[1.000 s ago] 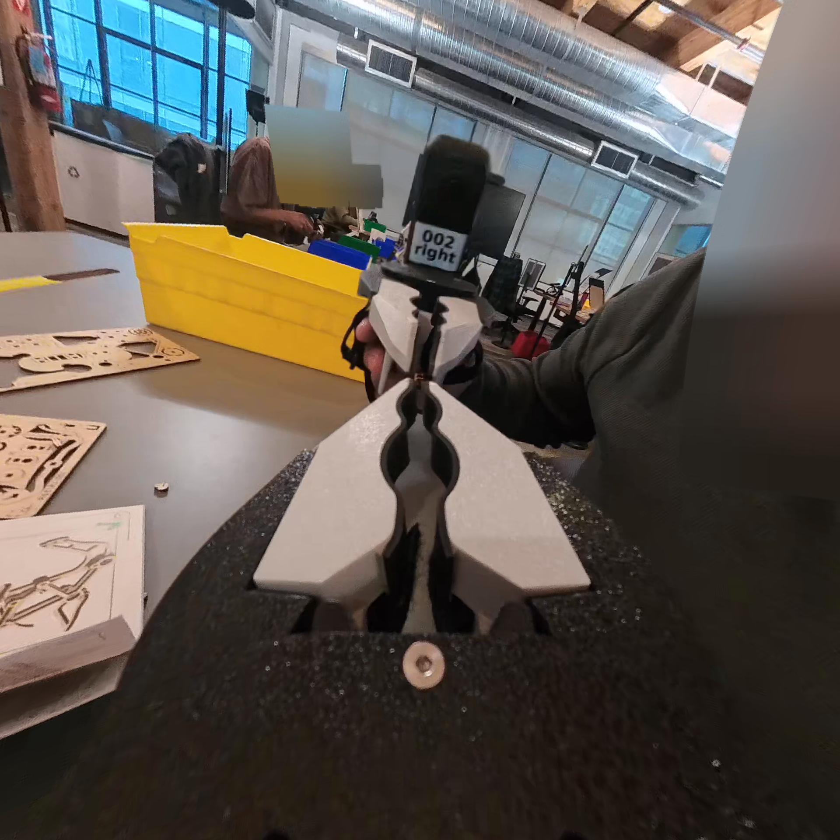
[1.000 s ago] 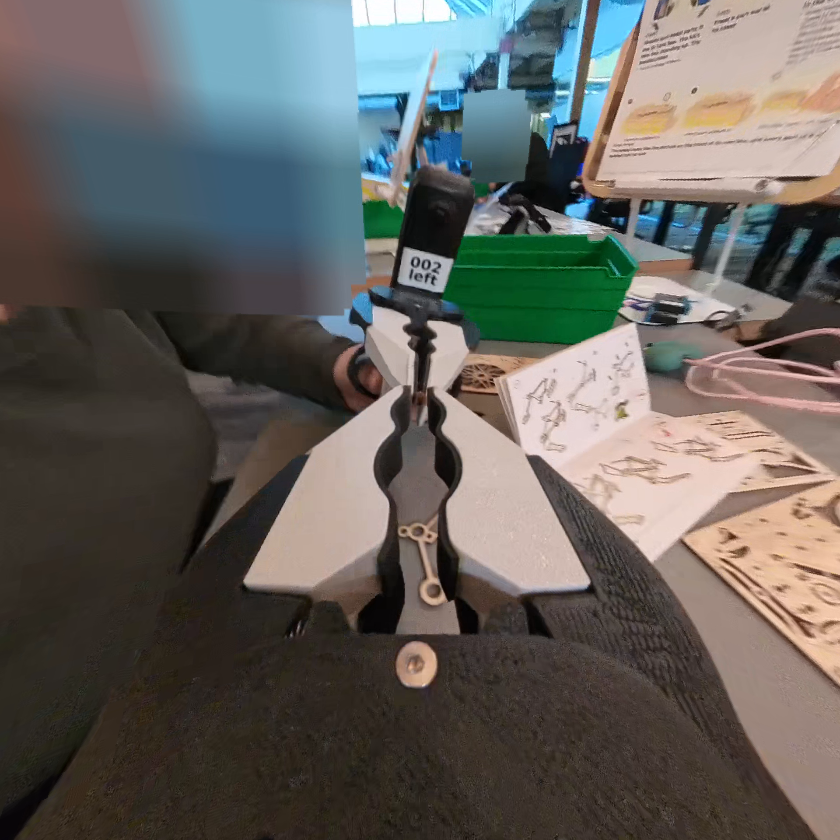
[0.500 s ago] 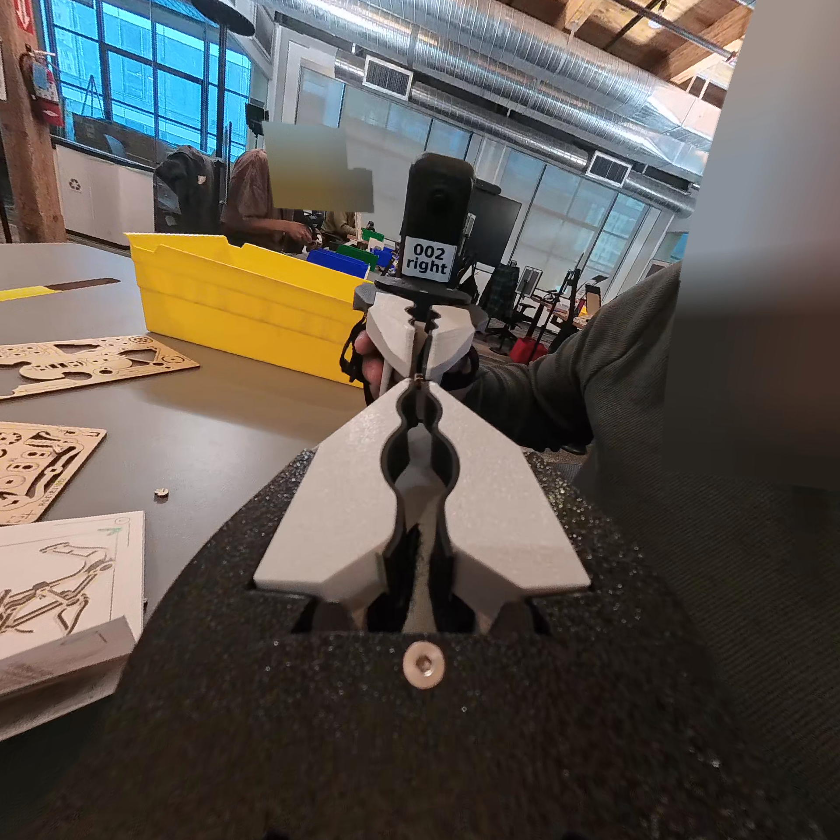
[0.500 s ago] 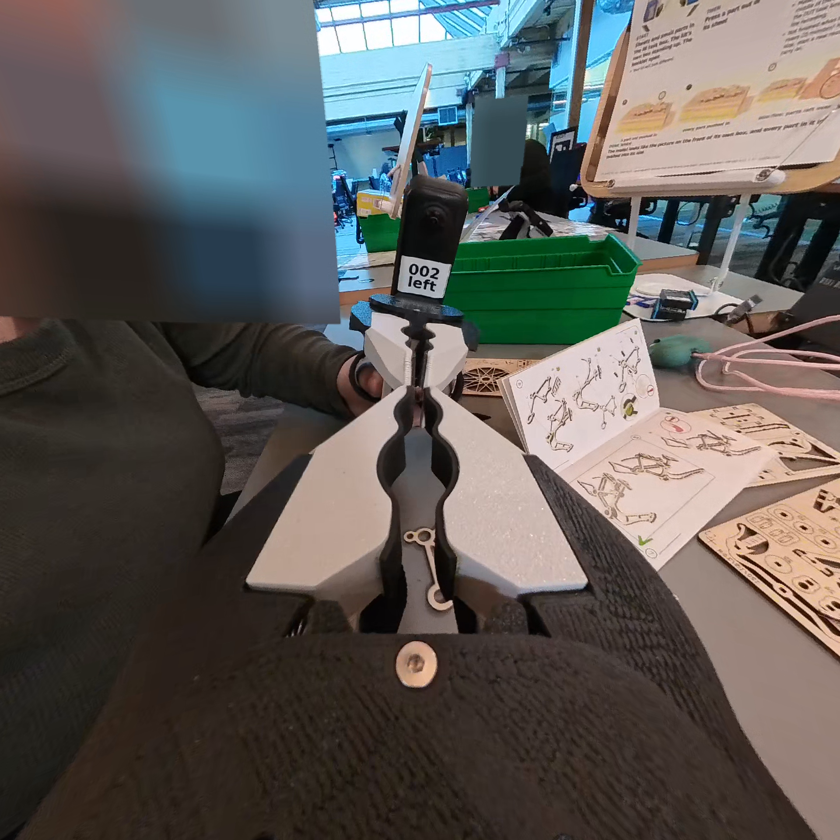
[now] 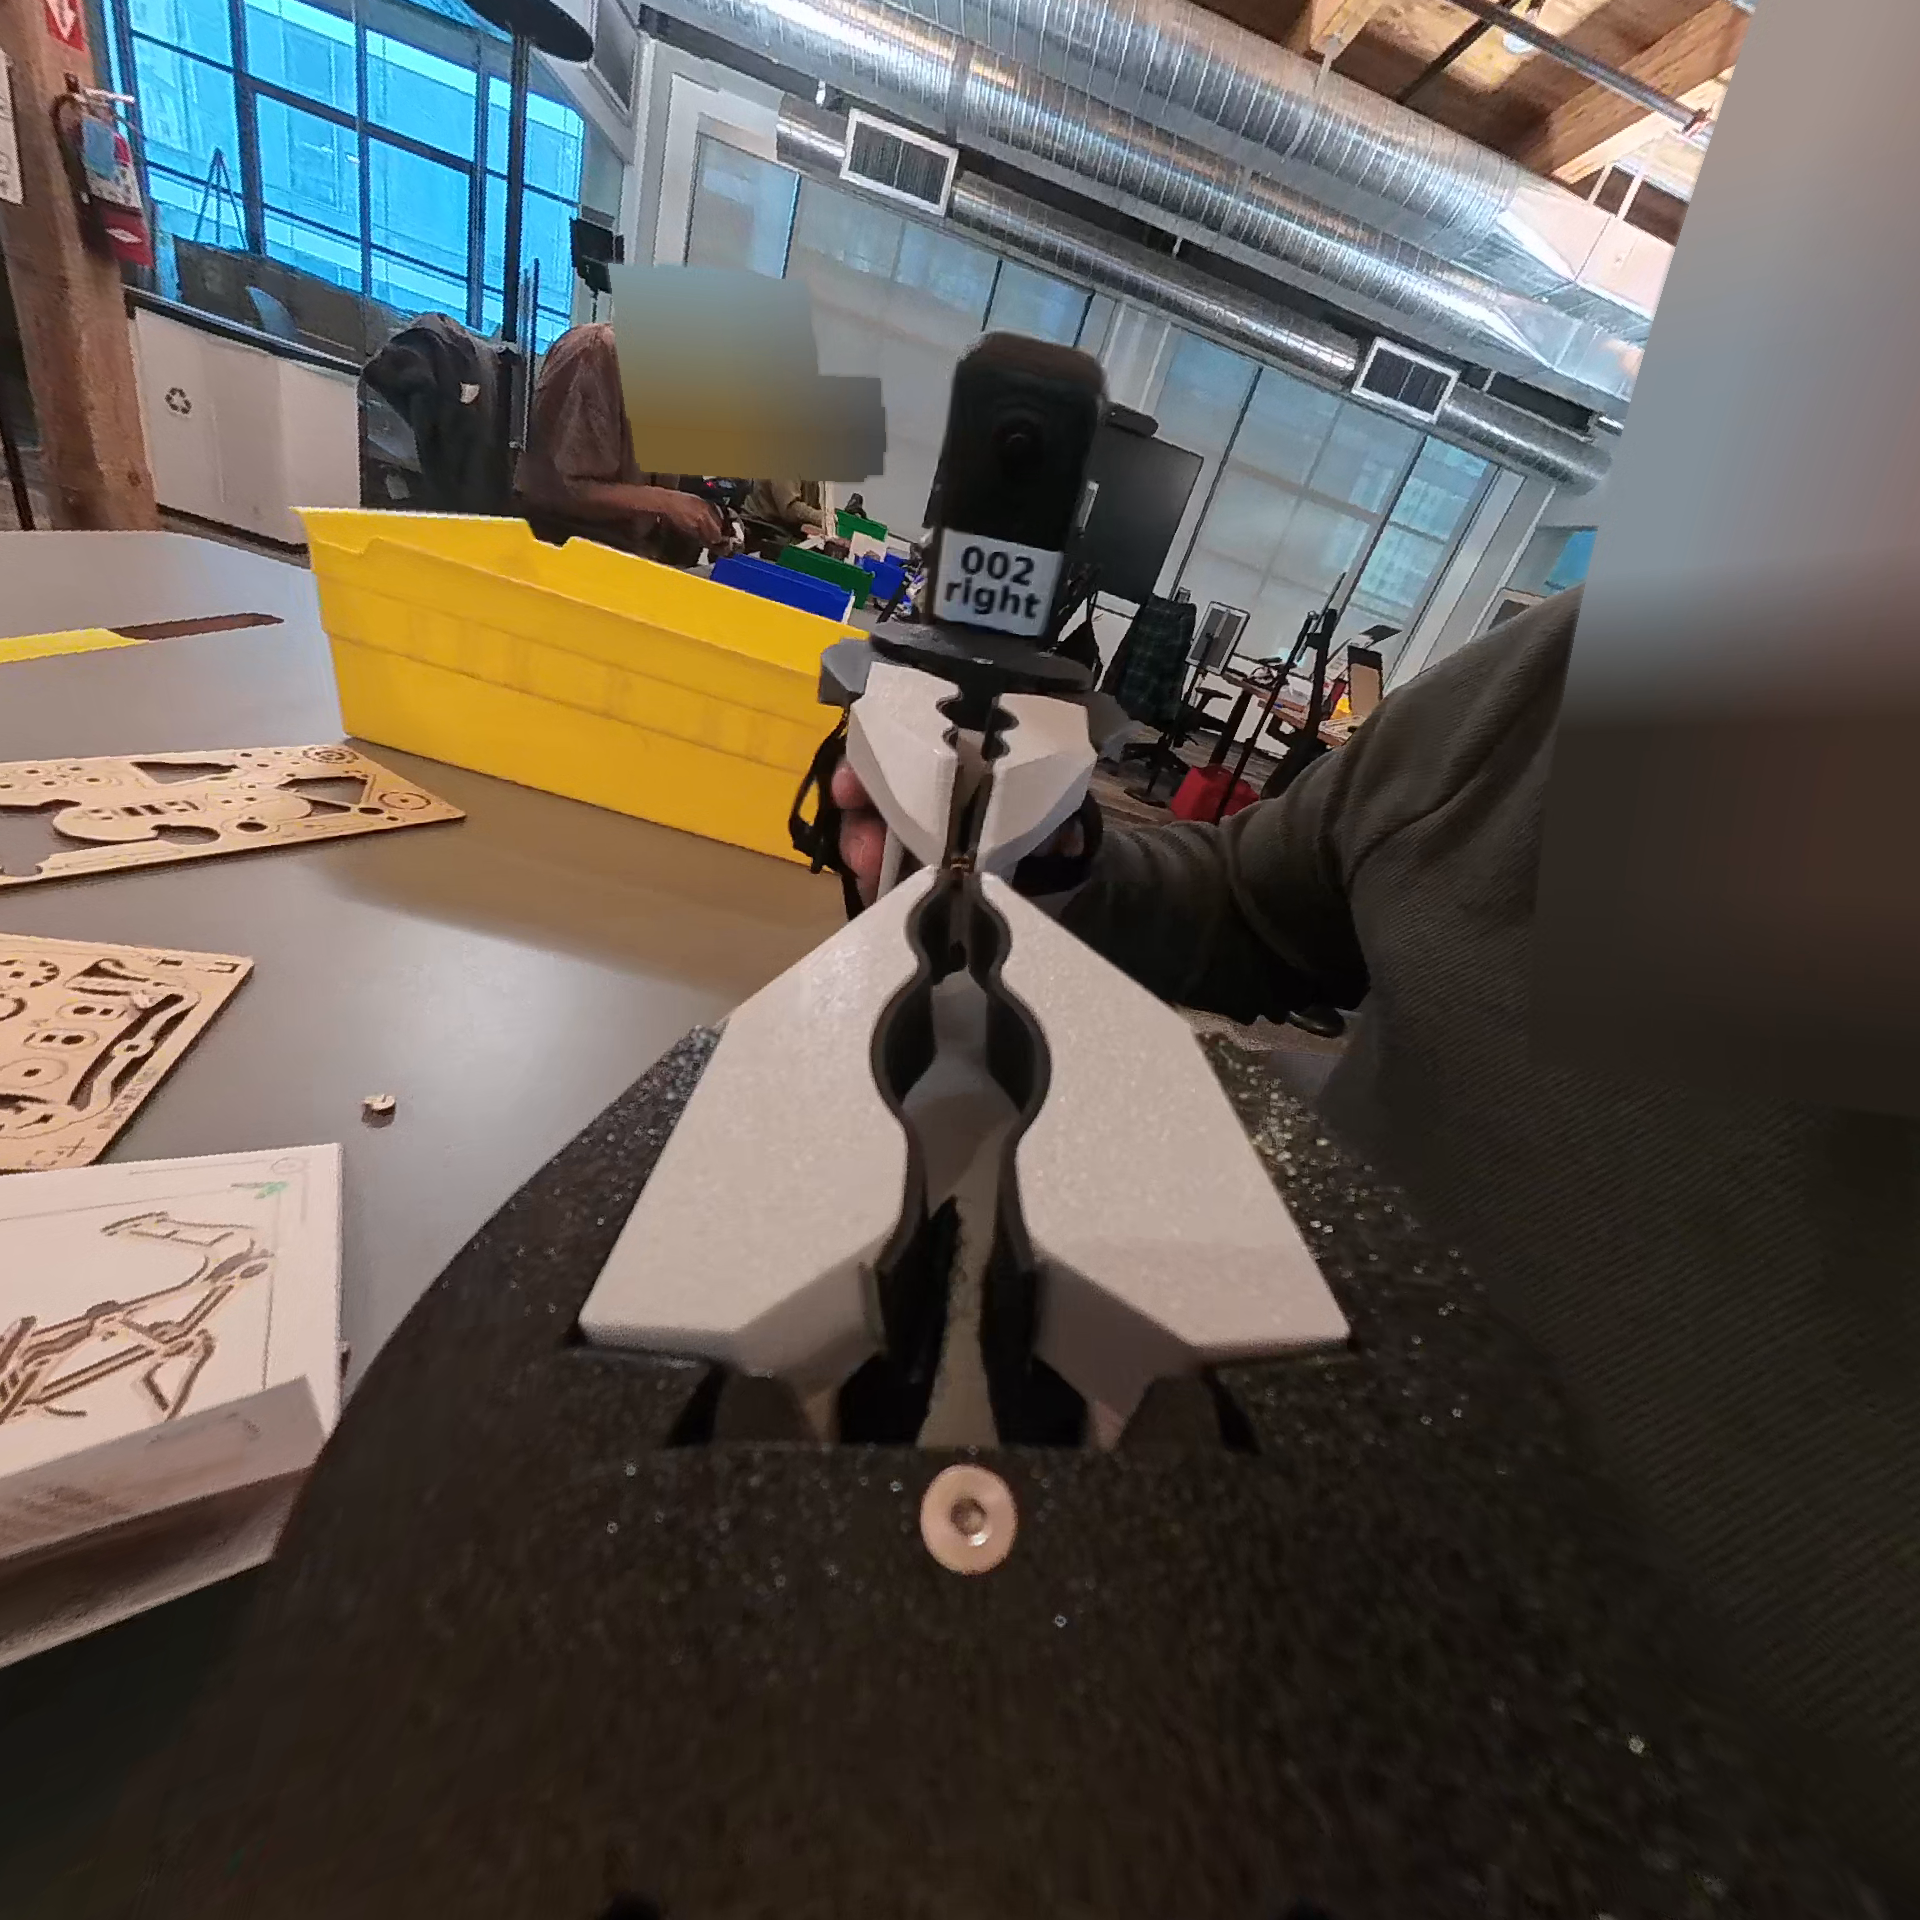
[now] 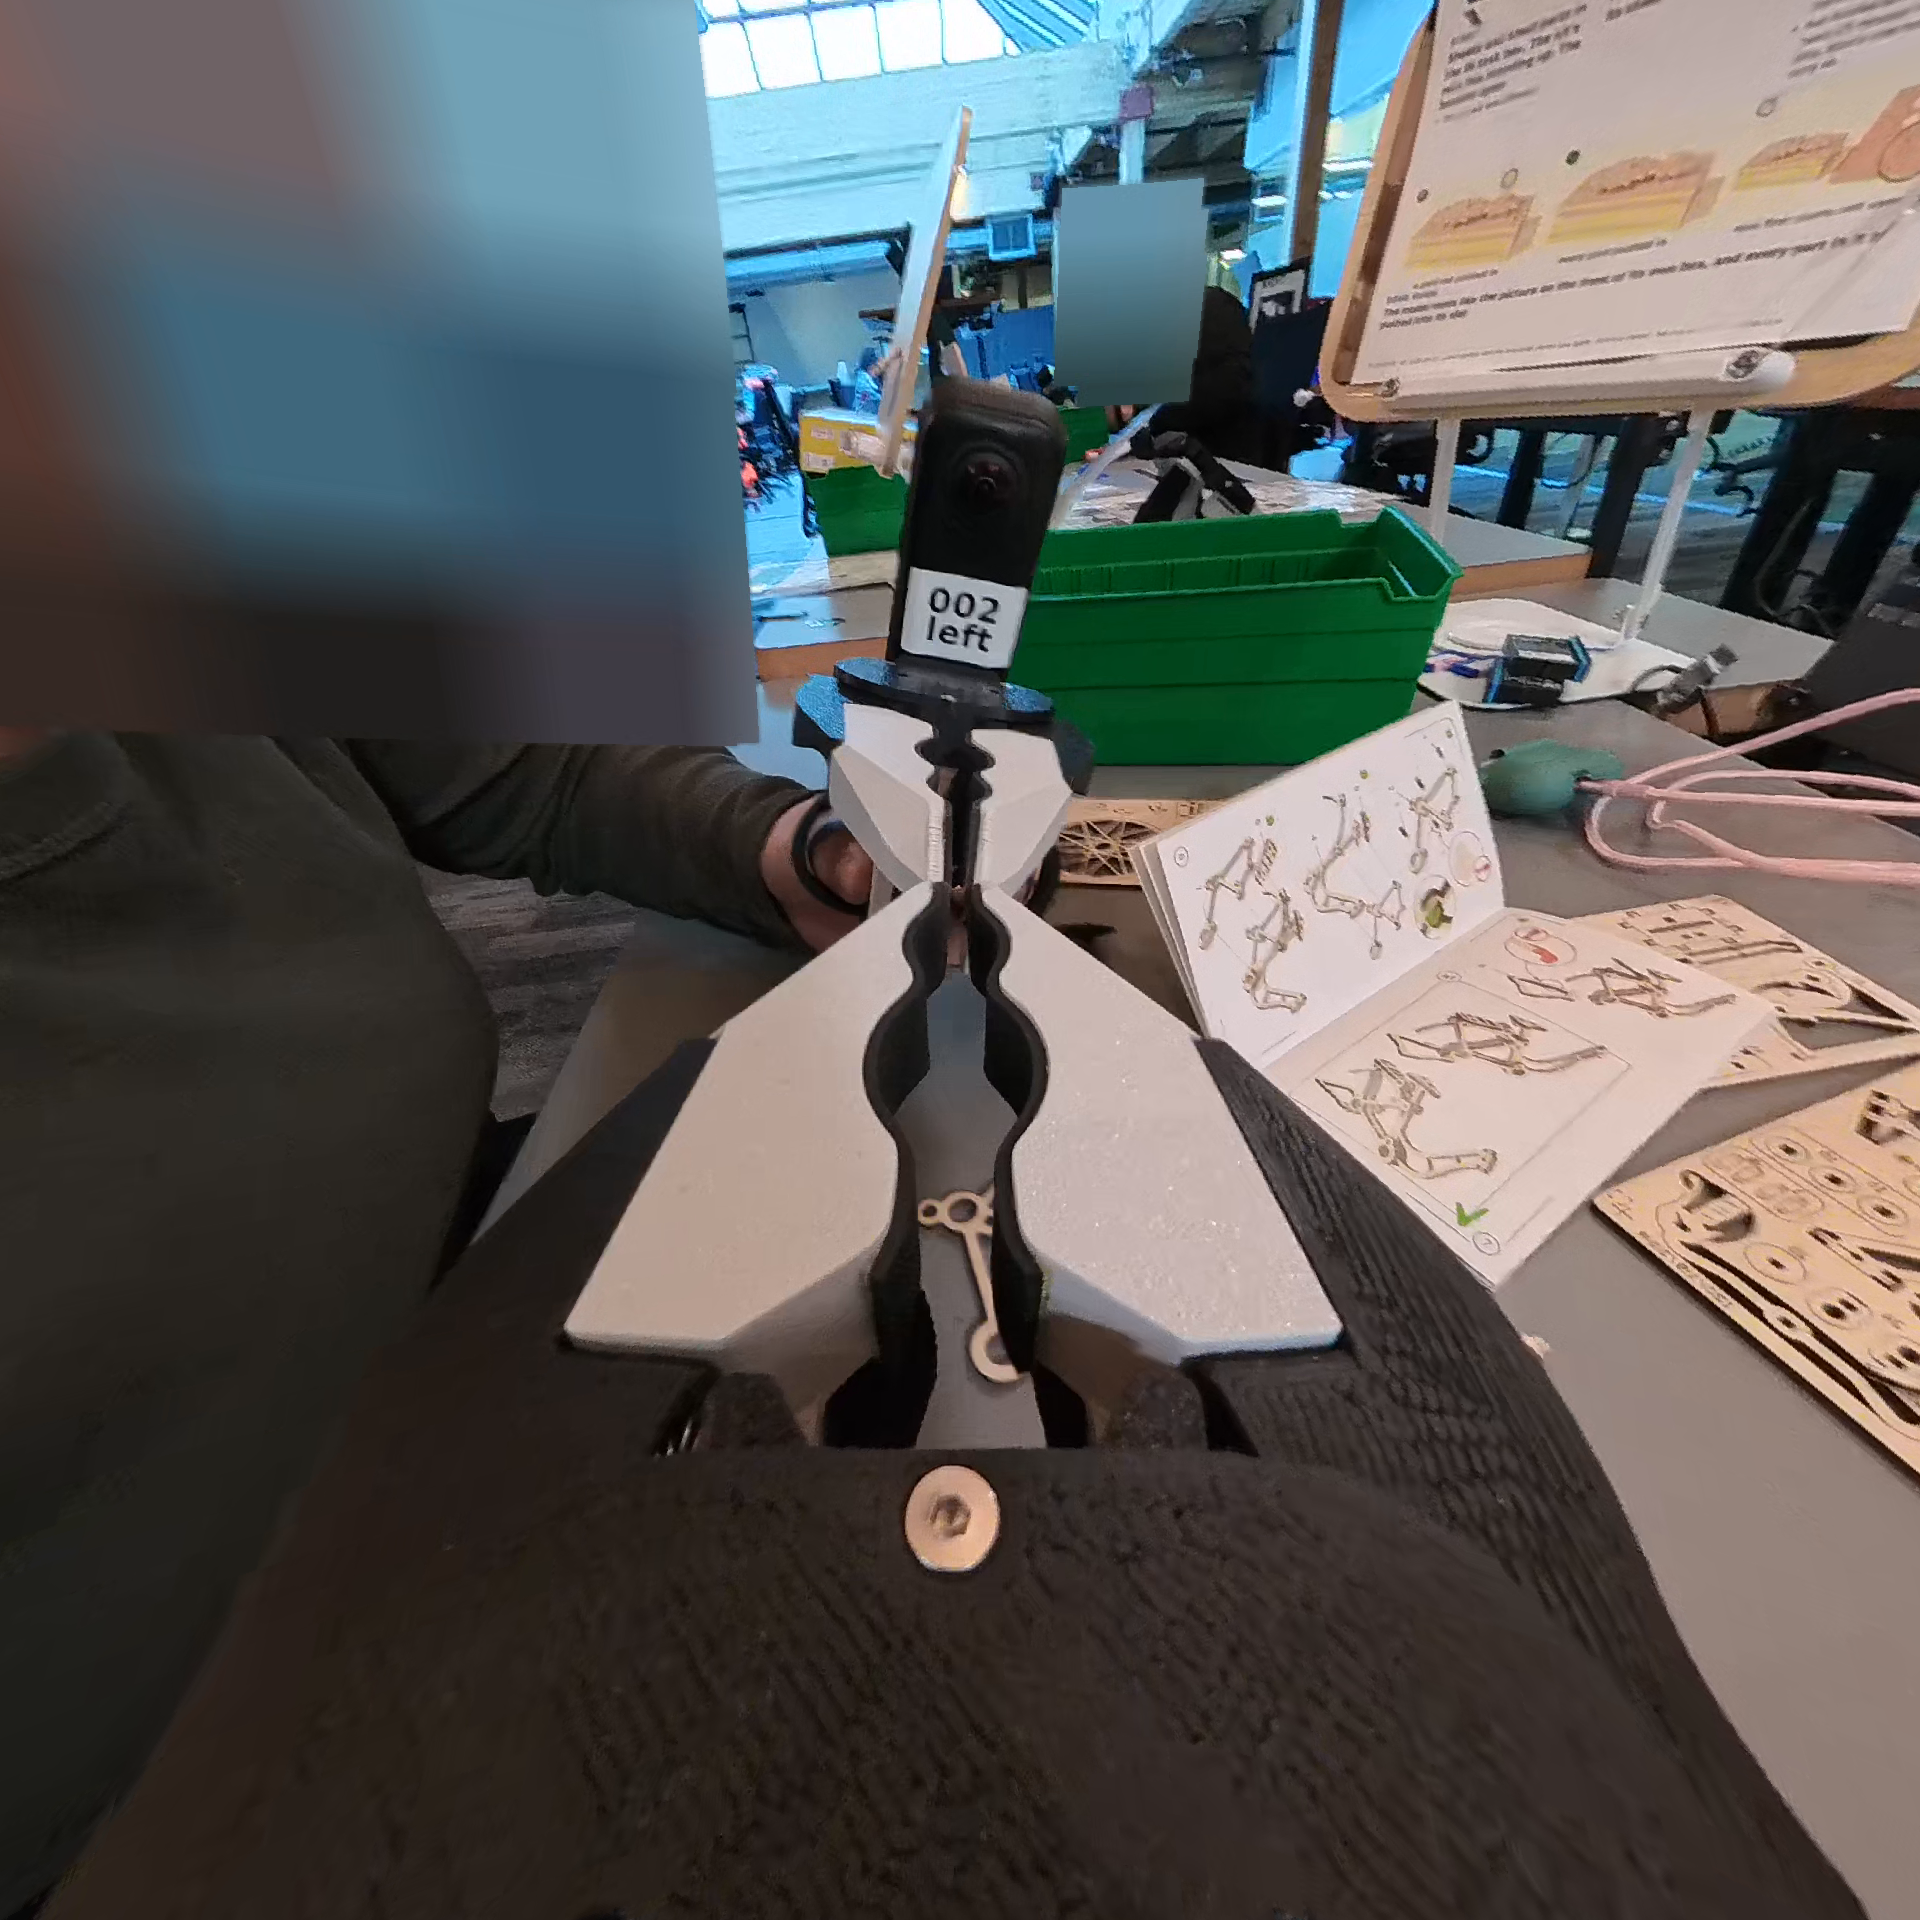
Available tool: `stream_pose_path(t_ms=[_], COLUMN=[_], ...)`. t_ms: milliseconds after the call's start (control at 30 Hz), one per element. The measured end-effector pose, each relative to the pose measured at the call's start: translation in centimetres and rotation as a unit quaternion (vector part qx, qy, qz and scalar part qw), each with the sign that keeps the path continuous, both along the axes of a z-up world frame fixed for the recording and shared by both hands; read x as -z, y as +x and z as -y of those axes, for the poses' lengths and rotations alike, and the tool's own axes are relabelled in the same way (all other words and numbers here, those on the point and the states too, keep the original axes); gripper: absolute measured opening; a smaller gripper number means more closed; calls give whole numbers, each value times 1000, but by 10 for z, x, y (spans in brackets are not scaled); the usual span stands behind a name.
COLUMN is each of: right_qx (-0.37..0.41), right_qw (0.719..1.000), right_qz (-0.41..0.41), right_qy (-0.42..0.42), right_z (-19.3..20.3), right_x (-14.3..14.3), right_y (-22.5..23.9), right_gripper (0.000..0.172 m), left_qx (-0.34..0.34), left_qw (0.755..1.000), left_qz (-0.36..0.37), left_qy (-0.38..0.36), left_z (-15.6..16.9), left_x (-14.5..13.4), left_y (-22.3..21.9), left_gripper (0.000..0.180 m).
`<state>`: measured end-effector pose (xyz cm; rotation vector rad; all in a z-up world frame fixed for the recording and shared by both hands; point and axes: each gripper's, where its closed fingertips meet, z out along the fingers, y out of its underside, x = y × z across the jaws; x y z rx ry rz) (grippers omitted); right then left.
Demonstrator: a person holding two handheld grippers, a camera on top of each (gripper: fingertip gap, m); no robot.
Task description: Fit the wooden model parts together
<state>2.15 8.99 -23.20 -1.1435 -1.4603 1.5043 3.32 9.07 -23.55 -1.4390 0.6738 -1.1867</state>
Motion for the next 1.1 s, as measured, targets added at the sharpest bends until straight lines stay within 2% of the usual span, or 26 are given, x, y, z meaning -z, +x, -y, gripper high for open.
stream_pose_path(t_ms=[300, 467, 567, 767, 867, 967, 1100], right_qx=[16, 75, 133, 152, 161, 159, 171], right_qw=[1000, 996, 989, 976, 969, 970, 967], right_qz=[26, 36, 23, 15, 12, 23, 36], right_qy=[-2, 21, 68, 157, 188, 184, 187], right_z=[-11, -42, -63, -57, -56, -54, -57], right_x=[15, 26, 30, 37, 38, 42, 46], right_y=[-2, 4, 7, 2, 2, 1, -3], right_gripper=[1, 0, 0, 0, 0, 1, 1], left_qx=[10, 21, -8, 7, -10, 1, 30], left_qw=[999, 994, 972, 949, 922, 911, 920], left_qz=[-34, -108, -233, -316, -383, -406, -385], left_qy=[-25, -28, -16, 18, 51, 70, 62], left_z=[-4, -2, -3, 9, 4, 7, 14], left_x=[16, 33, 59, 81, 96, 103, 104], left_y=[-5, -18, -31, -27, -31, -28, -22], left_gripper=[0, 25, 55, 56, 75, 72, 67])
